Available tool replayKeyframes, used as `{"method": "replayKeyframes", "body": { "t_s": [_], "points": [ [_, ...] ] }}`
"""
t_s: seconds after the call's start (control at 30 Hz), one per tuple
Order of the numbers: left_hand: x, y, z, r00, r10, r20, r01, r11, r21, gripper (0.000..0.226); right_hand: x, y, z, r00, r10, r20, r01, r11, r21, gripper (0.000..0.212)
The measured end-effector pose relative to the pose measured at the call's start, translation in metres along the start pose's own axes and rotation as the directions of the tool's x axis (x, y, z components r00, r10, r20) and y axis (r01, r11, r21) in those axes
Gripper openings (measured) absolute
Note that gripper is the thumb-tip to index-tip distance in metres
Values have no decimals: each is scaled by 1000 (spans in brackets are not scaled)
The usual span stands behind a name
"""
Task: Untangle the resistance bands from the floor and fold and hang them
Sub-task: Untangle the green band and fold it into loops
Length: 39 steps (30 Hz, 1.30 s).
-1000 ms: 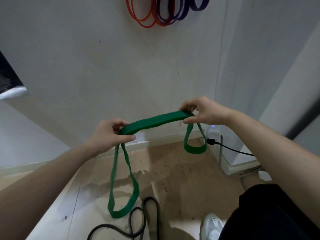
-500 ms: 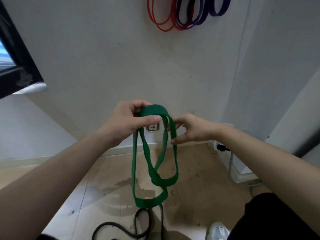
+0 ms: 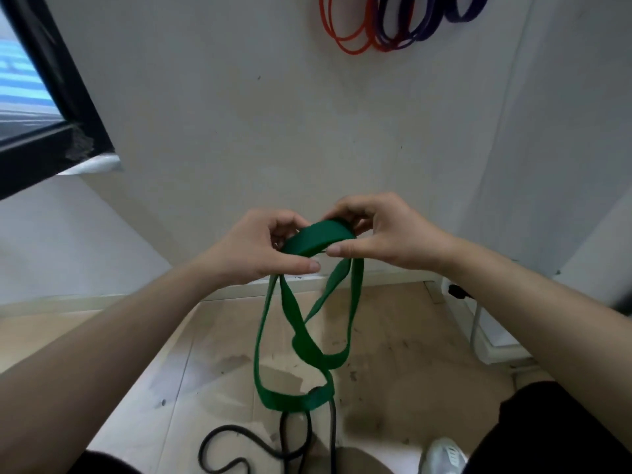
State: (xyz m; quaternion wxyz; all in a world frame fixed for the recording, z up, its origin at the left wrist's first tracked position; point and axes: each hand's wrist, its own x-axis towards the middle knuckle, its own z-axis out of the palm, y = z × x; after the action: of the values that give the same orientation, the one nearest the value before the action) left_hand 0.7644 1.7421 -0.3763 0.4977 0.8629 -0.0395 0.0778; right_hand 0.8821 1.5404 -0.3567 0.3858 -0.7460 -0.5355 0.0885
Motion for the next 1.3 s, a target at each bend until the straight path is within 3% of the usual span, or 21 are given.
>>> {"method": "replayKeyframes", "body": {
  "t_s": [0.23, 0.4, 0.57, 0.77, 0.97, 1.13, 1.3],
  "points": [
    [4, -11, 18, 1000, 21, 9, -21, 1000, 15, 32, -3, -1, -12, 994, -39, -103, 39, 999, -8, 30],
    [5, -19, 22, 1000, -11, 9, 11, 1000, 3, 33, -8, 6, -30, 979, 2, -204, 18, 995, 97, 24],
    [11, -8, 23, 986, -40, -164, 3, 975, -223, 45, -19, 20, -45, 991, 113, -75, -103, 987, 124, 33],
    [17, 10, 37, 984, -30, -176, -38, 928, -371, 37, -23, 22, -30, 986, 156, 53, -162, 980, 118, 31],
    [21, 17, 47, 979, 2, -203, -52, 970, -239, 45, -17, 14, -12, 990, 118, -72, -109, 987, 116, 47],
    [18, 10, 38, 987, 7, -163, -14, 999, -40, 46, -17, 13, -19, 994, 59, -95, -57, 998, 19, 39],
    [12, -8, 37, 995, -17, -103, 24, 997, 68, 32, -15, 12, -19, 994, 28, -101, -28, 1000, 3, 38]
  ]
}}
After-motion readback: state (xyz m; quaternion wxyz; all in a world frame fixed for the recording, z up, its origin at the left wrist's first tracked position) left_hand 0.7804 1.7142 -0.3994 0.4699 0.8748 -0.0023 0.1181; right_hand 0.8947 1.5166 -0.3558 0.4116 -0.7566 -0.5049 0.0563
